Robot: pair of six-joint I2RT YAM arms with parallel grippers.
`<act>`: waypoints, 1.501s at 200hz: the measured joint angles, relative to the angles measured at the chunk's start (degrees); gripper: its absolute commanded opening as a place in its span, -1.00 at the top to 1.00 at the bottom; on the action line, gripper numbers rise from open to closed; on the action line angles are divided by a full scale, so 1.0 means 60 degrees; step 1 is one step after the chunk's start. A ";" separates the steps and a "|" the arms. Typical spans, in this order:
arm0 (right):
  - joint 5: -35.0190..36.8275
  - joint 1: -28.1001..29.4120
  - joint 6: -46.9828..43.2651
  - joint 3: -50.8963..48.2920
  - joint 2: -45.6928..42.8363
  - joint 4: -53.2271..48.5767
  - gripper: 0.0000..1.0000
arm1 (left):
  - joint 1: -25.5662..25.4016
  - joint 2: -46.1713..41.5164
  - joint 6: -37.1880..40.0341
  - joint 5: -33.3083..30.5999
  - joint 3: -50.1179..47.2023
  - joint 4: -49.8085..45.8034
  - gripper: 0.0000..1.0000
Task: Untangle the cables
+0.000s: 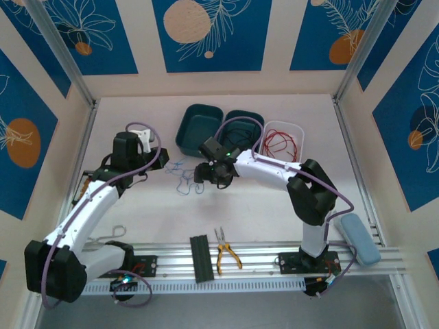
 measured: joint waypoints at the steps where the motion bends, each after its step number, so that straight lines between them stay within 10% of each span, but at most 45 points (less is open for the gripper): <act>1: -0.0025 0.0000 0.0004 -0.0011 -0.0007 0.0062 -0.42 | 0.0000 -0.0004 0.0000 0.0011 0.0007 -0.0004 1.00; 222: -0.1107 0.0401 0.0171 -0.0160 -0.0270 0.3228 -0.30 | -0.0117 -0.0208 -0.0455 0.0805 0.0007 0.0189 1.00; 300: -0.1137 0.0270 0.0583 -0.0066 0.0484 0.3308 0.62 | -0.0178 -0.0739 -0.0699 0.1002 -0.0036 0.0324 1.00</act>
